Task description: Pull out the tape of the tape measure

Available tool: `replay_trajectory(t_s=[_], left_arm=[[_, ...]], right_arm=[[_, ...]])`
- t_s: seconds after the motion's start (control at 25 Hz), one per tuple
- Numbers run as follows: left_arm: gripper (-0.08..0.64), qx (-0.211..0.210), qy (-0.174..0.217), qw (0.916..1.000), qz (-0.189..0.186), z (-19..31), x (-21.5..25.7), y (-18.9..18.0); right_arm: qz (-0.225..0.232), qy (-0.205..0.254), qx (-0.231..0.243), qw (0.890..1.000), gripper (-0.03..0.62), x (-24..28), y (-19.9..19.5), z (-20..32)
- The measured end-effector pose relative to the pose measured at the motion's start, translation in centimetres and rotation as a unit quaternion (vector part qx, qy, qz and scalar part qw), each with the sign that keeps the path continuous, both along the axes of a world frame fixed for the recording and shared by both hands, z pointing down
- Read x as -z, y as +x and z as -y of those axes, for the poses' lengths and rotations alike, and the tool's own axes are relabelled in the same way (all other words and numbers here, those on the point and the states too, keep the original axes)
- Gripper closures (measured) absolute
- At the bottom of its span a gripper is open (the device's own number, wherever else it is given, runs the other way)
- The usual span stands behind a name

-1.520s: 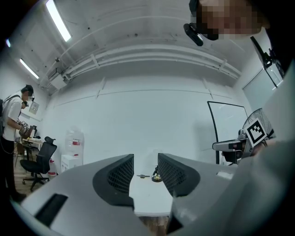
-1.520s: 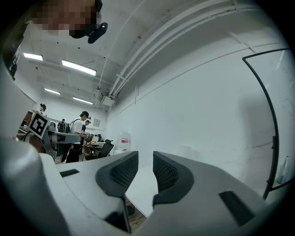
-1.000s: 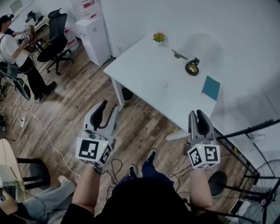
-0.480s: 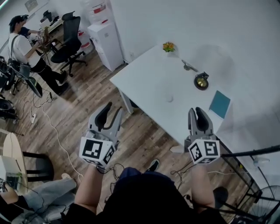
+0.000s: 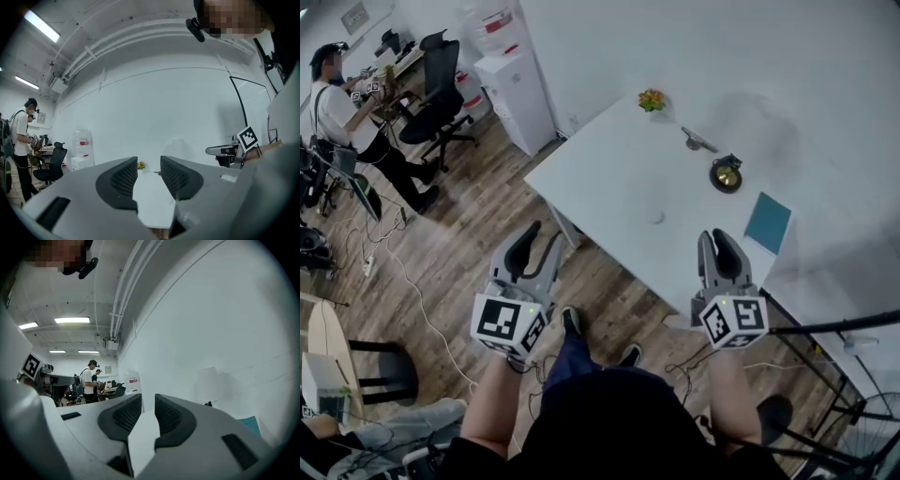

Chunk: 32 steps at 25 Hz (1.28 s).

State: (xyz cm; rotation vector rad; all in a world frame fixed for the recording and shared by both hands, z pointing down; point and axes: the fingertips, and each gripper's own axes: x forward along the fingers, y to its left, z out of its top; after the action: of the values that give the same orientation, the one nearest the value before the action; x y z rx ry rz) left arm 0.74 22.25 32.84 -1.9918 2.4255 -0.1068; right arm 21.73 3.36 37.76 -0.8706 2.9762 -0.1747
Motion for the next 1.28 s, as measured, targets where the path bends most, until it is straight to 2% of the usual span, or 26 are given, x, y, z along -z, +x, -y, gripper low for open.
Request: replay_trajectory(t_s=[0.16,0.36,0.68,0.88,1.08,1.28], left_arm=[[0.408,-0.026,0.008,0.9996,-0.011,2.4,-0.5,-2.0],[0.408,-0.079,0.011,0.9966,-0.018,5.7,-0.1,-6.0],[0.408,-0.133,0.003,0.9904,-0.039,10.2,-1.5,-16.6],[0.408,-0.175,-0.018,0.9831,-0.051,13.3,-3.8,-20.8],[0.408,-0.216,-0.036,0.9739,-0.061,17.5,-5.8,-21.1],[0.408,-0.248,-0.068,0.9636,-0.073,22.3,-9.1,-18.2]], right_arm=[[-0.011,0.009,-0.03,0.999,0.5,0.5,-0.3,1.4],[-0.033,0.003,-0.089,0.995,0.509,0.8,-1.9,2.5],[-0.066,-0.027,-0.164,0.984,0.509,-0.8,-8.4,3.8],[-0.085,-0.03,-0.205,0.975,0.505,-1.6,-11.9,4.4],[-0.108,-0.047,-0.229,0.966,0.503,-3.3,-12.8,6.0],[-0.119,-0.07,-0.23,0.963,0.503,-6.8,-12.0,8.9]])
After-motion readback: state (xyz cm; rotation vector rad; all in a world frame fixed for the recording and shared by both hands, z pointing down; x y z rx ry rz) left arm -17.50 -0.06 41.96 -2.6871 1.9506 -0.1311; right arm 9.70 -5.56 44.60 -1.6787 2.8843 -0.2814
